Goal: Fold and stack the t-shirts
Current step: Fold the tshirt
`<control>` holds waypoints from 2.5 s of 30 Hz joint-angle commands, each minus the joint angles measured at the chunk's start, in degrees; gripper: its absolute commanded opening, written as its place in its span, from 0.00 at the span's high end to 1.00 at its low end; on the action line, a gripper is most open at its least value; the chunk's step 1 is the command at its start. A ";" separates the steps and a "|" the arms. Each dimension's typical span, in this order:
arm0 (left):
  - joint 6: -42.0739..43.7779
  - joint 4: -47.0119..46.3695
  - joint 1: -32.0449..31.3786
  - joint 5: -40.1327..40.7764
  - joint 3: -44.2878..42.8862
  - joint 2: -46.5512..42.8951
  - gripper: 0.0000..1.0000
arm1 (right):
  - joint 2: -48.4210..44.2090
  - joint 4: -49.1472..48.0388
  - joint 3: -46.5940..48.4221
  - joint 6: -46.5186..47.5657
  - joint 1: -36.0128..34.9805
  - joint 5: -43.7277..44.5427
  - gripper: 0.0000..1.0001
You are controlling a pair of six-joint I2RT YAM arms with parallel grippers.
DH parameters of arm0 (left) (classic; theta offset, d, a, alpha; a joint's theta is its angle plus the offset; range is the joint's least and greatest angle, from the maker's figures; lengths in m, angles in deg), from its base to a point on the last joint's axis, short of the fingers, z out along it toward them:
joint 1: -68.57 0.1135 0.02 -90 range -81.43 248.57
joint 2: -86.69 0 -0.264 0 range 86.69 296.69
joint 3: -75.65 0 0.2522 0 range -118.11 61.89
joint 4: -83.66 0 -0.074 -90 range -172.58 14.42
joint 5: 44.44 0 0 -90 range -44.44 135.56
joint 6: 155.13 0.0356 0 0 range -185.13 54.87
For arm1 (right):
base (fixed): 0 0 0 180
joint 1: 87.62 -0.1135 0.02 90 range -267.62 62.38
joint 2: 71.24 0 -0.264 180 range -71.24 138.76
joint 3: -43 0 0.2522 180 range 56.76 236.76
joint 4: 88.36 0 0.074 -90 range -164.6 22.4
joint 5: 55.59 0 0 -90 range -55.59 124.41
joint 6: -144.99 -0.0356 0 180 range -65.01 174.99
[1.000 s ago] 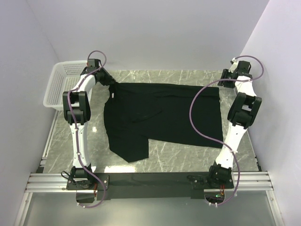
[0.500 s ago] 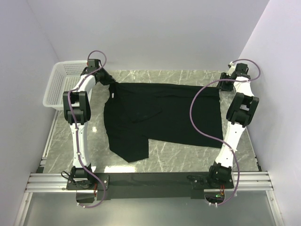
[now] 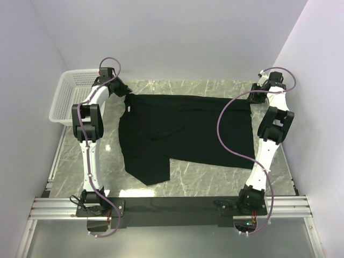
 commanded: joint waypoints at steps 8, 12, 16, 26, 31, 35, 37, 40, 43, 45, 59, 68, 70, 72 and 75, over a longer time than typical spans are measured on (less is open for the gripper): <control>-0.78 -0.88 2.37 2.39 -1.20 0.66 0.99 | 1.04 1.48 2.95 0.43 -0.28 -1.44 0.85; 1.33 2.36 2.37 4.85 -2.16 -0.22 0.89 | 0.77 0.60 2.60 0.16 -0.28 -1.35 0.88; 5.54 7.81 1.58 10.12 -3.49 -1.36 0.64 | 0.51 0.25 2.08 -0.19 -0.19 -1.35 0.88; 7.14 8.79 0.26 15.93 -1.73 -3.47 0.53 | 0.24 -0.10 1.64 -0.28 -0.10 -1.09 0.91; 7.05 9.49 0.00 16.38 -4.62 -1.20 0.55 | -0.02 -0.45 1.20 -0.54 0.07 -1.35 0.91; 6.09 8.80 -0.09 14.62 -7.00 1.36 0.64 | -0.20 -0.63 0.93 -0.71 0.25 -1.27 0.92; 5.12 7.83 -0.09 13.92 -6.83 1.98 0.68 | -0.28 -0.89 0.67 -0.72 0.25 -1.27 0.92; 4.33 7.29 -0.09 13.04 -7.26 3.12 0.74 | 0.15 -0.54 1.28 -0.80 0.16 -1.18 0.92; 3.89 6.42 -0.09 11.72 -7.53 3.82 0.82 | 0.15 -0.37 1.46 -0.72 0.16 -1.18 0.93; 3.54 5.72 -0.09 10.57 -7.27 3.91 0.95 | 0.24 -0.37 1.63 -0.72 0.16 -1.26 0.96; 2.04 0.97 0.52 13.47 -5.77 1.54 1.00 | -4.67 -7.92 -5.92 -5.55 3.32 -2.49 1.00; 1.42 0.26 0.61 13.38 -4.81 1.89 1.00 | -6.43 -15.11 -5.30 -9.84 3.23 0.83 1.00; 1.42 0.35 0.61 13.73 -4.81 1.98 1.00 | -6.96 -16.97 -6.45 -10.82 3.23 2.33 1.00; 1.34 0.00 0.78 14.00 -4.72 1.89 1.00 | -7.23 -18.90 -7.24 -11.09 3.15 4.09 1.00; 1.42 -0.44 0.79 14.44 -4.80 1.80 1.00 | -7.32 -20.92 -7.59 -10.74 3.15 5.41 1.00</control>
